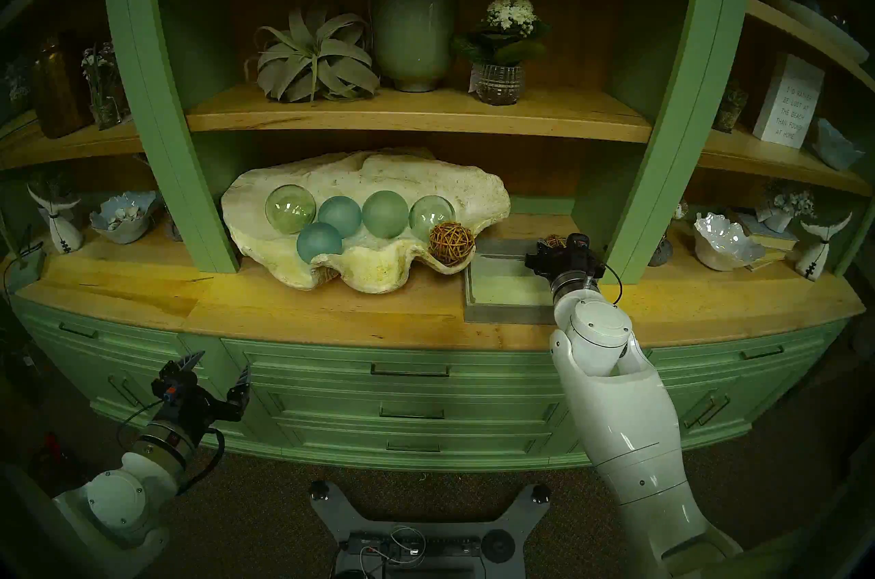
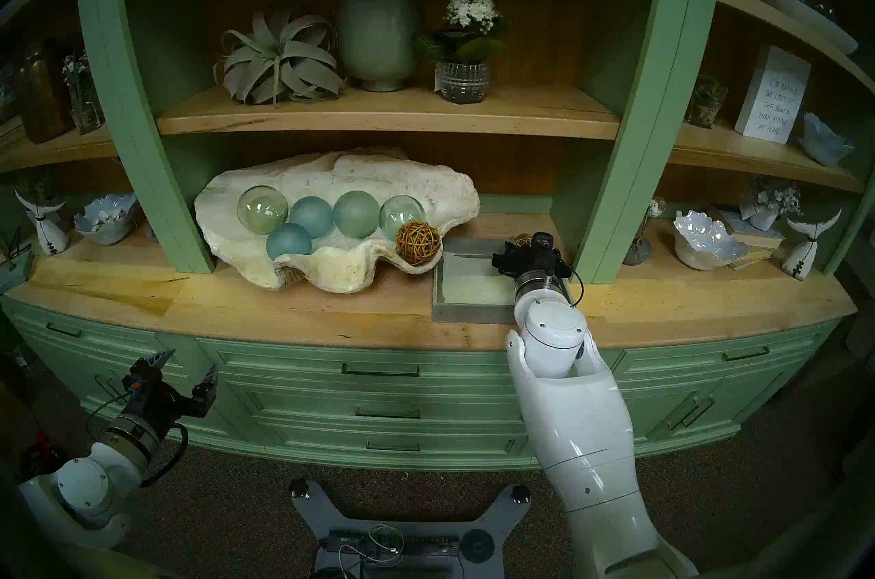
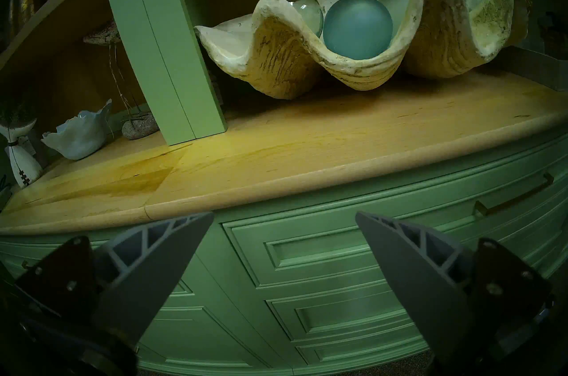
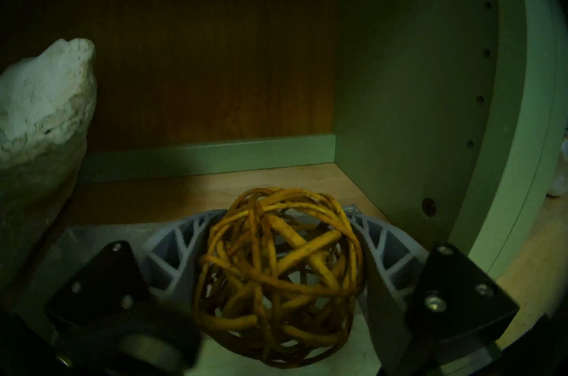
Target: Put wooden balls into bowl
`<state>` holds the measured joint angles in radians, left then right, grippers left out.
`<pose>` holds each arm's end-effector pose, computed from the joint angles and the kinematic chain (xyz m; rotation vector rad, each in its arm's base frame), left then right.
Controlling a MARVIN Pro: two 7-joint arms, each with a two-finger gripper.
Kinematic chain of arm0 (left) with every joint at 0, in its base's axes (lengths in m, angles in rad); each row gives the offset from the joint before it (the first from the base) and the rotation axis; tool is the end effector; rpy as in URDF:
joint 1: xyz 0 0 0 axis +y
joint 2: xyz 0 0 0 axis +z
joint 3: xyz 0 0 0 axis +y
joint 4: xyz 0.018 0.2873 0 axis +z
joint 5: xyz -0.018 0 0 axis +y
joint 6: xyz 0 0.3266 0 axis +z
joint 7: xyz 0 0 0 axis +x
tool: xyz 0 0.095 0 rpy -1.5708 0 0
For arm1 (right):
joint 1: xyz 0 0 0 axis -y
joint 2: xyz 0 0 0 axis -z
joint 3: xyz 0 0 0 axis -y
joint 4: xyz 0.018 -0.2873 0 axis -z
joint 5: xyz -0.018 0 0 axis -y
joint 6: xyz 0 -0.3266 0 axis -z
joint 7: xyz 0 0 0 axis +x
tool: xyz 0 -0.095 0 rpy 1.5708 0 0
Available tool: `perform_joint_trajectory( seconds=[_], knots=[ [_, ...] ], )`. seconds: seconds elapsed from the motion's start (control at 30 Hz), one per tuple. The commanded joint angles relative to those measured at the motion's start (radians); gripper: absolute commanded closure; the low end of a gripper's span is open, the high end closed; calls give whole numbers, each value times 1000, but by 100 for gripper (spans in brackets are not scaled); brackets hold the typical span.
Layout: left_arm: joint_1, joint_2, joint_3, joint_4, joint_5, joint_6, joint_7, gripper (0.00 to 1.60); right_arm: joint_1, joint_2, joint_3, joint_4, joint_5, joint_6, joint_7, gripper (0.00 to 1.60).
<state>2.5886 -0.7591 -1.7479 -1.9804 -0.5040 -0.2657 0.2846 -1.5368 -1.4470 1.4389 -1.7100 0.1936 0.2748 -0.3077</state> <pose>0.1928 0.1677 -0.3391 -2.3685 0.2679 -1.7826 0.4429 -0.0007 -0.2642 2.2988 -0.1945 2.0162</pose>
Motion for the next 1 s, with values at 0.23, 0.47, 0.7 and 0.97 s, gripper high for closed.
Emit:
perform_joint_trajectory(
  seconds=[0.23, 0.47, 0.7, 0.97],
  knots=[
    [-4, 1, -12, -16, 2, -14, 0, 0, 6, 25, -53, -180, -45, -34, 11, 104],
    [-3, 1, -12, -16, 2, -16, 0, 0, 4, 36, -80, -208, -60, -29, 19, 105],
    [-3, 1, -12, -16, 2, -16, 1, 0, 48, 27, -101, -188, -68, -34, 26, 110],
    [-4, 2, -12, -16, 2, -16, 1, 0, 91, 24, -137, -152, -94, -62, 36, 112]
  ],
)
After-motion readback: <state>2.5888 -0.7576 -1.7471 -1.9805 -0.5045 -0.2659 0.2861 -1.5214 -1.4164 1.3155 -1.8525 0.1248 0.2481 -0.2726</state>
